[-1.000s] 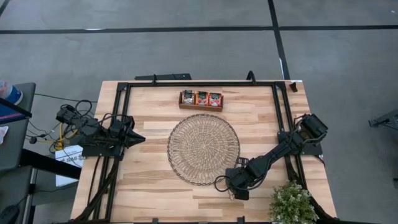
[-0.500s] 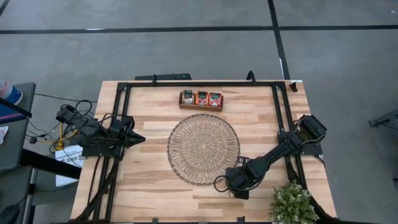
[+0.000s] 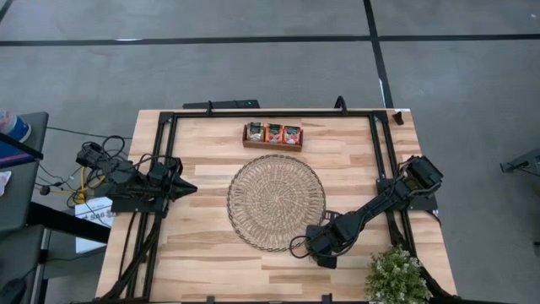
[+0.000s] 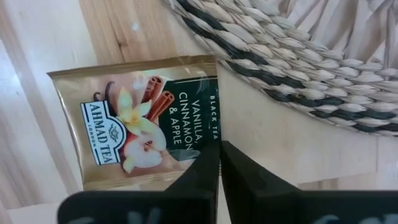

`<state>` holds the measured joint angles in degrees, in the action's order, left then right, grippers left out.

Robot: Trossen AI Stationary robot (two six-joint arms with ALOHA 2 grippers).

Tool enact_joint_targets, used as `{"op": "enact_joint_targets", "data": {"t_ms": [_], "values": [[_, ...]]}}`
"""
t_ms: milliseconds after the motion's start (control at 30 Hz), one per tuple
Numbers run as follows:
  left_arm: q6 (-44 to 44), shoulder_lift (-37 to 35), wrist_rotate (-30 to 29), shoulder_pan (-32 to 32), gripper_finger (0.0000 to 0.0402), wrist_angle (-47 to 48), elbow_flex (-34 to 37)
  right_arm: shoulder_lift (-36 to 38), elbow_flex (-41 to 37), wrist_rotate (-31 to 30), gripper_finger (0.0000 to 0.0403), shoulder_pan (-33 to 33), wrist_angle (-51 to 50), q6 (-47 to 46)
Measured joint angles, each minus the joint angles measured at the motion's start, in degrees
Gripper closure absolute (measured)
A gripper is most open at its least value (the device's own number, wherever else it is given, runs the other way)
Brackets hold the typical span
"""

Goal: Pick & Place Tea
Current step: Put the brown tea bag into the left section of the wooden organizer

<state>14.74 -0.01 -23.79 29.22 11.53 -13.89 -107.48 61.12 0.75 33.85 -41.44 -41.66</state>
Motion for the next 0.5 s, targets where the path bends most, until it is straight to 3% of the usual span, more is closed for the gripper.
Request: {"op": "enact_joint_targets", "data": {"t_ms": [267,500], "values": [[0.01,0.00,0.00,0.01,0.0380,-0.01,0.00,0.00,0.22,0.74,0.0400,0.04,-1.90,-3.39],[0.02,0.00,0.00,0.01,0.0380,-0.02,0.00,-0.63,3.41,1.91,0.0402,0.35,-10.33,-3.05]]}}
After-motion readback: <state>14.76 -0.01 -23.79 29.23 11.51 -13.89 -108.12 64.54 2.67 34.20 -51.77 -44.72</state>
